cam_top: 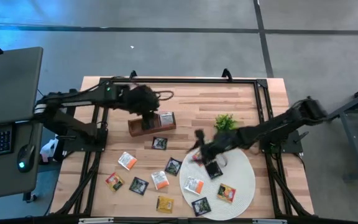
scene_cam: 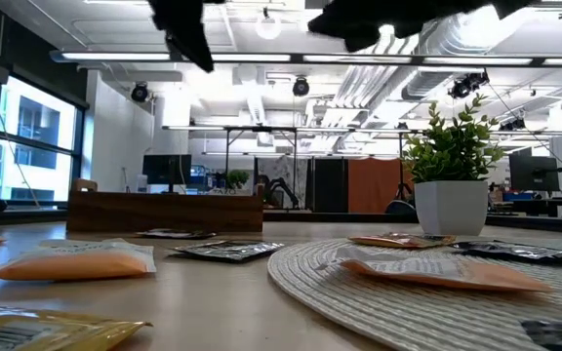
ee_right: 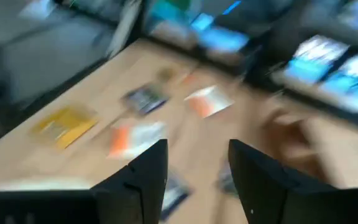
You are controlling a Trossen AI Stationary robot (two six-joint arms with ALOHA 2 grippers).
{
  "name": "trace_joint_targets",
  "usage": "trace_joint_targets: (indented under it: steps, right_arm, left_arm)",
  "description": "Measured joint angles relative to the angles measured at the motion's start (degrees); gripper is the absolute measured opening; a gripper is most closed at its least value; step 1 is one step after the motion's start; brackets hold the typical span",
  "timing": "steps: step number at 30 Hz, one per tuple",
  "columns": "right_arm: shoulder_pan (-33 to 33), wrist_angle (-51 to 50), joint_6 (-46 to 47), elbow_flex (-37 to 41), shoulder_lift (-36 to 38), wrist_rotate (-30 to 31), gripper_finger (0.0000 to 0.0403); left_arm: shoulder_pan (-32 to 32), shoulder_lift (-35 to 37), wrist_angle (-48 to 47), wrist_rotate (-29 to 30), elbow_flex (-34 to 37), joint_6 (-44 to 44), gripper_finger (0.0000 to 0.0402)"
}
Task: Pick & Place Tea
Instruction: Put the white tea bag into the right section of the wooden organizer
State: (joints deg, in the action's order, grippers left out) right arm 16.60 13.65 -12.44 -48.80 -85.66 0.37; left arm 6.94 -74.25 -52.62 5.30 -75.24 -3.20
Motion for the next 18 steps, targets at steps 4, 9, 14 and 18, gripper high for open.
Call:
trace_joint_targets:
  steps: [4, 9, 14, 18]
  right_arm:
    - [3.24, -7.29, 5.54, -6.34, -8.89, -6.29, 0.0172]
    - [5.12, -9.18, 11.04, -10.95, -18.73, -10.60, 0.0172]
    - [4.58, -8.74, 12.03, -13.73, -26.48, -9.89, 0.0172]
    - [4.03, -8.93, 12.35, -13.89, -30.17, -10.38, 0.0171]
  left_arm:
    - [-3.60, 6.85, 5.67, -1.48, 9.39, -1.69, 0.0090]
    - [-8.50, 14.67, 15.34, 0.38, 20.88, -6.47, 0.0090]
    - [-11.62, 18.77, 17.49, 3.09, 26.16, -11.79, 0.0090]
    - [-13.80, 20.10, 16.16, 4.46, 27.39, -14.90, 0.0089]
